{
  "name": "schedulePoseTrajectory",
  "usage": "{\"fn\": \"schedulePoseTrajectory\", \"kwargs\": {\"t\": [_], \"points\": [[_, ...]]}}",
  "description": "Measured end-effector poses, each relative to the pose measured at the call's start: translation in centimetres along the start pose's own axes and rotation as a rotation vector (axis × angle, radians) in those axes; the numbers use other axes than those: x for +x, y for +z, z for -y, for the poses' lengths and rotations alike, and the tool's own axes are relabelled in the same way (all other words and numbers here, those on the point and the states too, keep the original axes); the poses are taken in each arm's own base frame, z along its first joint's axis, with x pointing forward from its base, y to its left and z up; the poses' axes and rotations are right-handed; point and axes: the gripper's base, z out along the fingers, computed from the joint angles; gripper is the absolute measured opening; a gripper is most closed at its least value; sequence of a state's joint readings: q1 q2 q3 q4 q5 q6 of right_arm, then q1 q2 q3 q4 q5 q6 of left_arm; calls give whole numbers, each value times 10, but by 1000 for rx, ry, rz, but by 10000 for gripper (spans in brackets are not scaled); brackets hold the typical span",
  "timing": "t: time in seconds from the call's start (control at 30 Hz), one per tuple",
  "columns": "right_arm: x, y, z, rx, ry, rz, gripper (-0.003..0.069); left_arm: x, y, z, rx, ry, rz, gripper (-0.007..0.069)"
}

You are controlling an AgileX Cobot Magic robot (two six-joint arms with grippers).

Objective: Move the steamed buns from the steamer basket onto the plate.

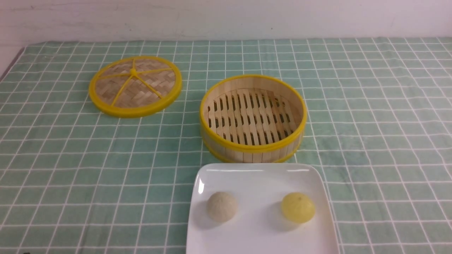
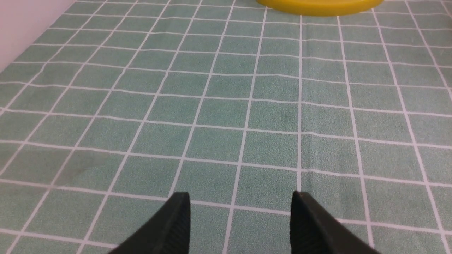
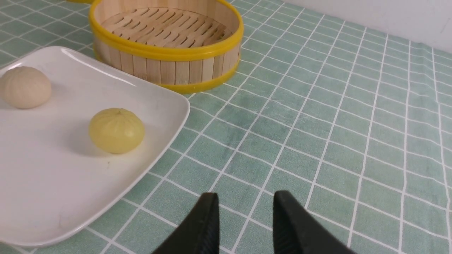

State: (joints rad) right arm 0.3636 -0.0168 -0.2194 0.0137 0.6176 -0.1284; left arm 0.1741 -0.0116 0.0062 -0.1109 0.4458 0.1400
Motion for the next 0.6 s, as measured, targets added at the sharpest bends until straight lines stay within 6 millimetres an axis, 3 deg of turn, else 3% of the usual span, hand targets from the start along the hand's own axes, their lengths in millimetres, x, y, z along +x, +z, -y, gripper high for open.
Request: {"fn": "schedulePoseTrajectory", "kwargs": {"t": [0.6], "points": [[0, 0, 0, 0, 0, 0, 243, 0, 0, 1, 10, -102, 1, 404]]}}
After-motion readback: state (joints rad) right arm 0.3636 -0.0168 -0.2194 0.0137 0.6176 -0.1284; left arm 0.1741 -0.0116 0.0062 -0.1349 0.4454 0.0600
